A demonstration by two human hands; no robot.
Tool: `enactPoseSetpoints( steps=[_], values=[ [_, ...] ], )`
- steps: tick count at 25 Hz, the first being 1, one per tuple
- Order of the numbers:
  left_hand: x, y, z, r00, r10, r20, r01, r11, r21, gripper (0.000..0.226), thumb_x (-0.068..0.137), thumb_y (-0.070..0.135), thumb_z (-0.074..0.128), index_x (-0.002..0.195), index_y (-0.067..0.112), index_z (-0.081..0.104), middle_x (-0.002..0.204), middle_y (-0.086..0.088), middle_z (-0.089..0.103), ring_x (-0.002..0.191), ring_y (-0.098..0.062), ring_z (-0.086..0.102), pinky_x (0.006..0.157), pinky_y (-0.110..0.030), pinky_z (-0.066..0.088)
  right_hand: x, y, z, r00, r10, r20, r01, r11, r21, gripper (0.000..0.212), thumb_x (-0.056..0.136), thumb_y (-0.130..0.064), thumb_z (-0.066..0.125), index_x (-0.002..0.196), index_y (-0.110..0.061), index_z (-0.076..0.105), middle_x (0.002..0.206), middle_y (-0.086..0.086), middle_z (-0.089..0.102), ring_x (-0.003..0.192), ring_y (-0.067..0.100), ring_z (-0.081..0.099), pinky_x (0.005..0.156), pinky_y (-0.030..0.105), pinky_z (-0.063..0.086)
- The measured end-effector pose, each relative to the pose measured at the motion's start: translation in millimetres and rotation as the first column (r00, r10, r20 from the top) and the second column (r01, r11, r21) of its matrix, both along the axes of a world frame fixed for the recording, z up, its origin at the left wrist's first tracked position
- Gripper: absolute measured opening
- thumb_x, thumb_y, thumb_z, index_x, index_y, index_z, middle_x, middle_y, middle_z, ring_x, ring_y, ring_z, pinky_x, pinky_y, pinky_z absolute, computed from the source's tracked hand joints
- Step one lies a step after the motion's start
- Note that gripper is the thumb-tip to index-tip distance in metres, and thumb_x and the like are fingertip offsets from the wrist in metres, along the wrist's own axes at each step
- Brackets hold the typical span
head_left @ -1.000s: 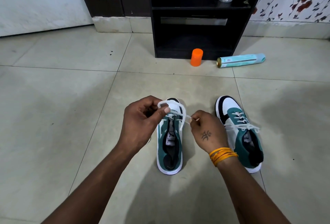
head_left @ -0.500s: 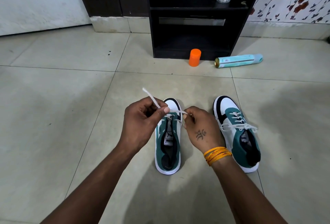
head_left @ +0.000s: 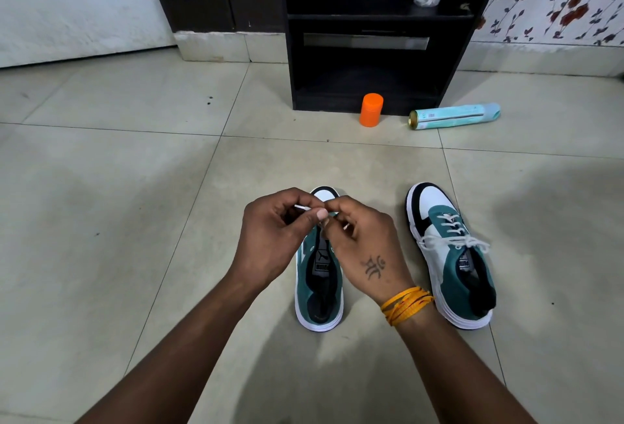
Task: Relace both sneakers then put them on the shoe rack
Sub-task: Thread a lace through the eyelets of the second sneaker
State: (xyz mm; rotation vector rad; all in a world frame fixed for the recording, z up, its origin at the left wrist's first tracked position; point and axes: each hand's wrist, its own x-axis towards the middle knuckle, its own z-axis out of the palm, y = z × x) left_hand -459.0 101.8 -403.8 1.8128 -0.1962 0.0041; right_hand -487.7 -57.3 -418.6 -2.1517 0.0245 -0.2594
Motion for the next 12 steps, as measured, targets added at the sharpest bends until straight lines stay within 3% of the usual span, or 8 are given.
enactPoseSetpoints(
  steps=[5, 9, 12],
  values=[
    [4, 5, -5, 0.998, 0.016, -0.056, -0.014, 0.999, 0.03, 0.016, 0.094, 0.003, 0.073, 0.101, 0.014, 0.082, 0.083, 0.001, 0.08, 0.074, -0.018, 0.076, 0.074, -0.032, 0.06, 3, -6, -3, 0.997, -0.082, 0.011, 0.082, 0.997, 0.008, 0.009, 0.095, -0.024, 0.062, 0.094, -0.027, 0.071, 0.072, -0.006, 0.071, 0.064, 0.012, 0.066, 0.063, 0.038, 0.054],
    [3, 7, -2, 0.995, 0.092, -0.022, -0.09, 0.993, 0.078, 0.009, 0.087, 0.007, 0.082, 0.086, 0.016, 0.078, 0.073, 0.002, 0.075, 0.066, -0.014, 0.07, 0.068, -0.028, 0.058, -1, -7, -2, 0.995, -0.076, 0.057, 0.078, 0.997, -0.024, 0.009, 0.095, -0.024, 0.065, 0.093, -0.027, 0.073, 0.078, -0.009, 0.069, 0.07, 0.009, 0.064, 0.065, 0.037, 0.053],
    [5, 8, 2, 0.993, 0.114, -0.036, -0.11, 0.99, 0.092, 0.012, 0.083, 0.009, 0.086, 0.078, 0.014, 0.076, 0.068, 0.001, 0.072, 0.059, -0.007, 0.063, 0.061, -0.018, 0.05, -2, -8, -5, 0.985, -0.115, 0.127, 0.125, 0.989, -0.076, 0.013, 0.093, -0.024, 0.068, 0.102, -0.029, 0.075, 0.097, -0.01, 0.062, 0.07, 0.007, 0.059, 0.067, 0.039, 0.054]
  ],
)
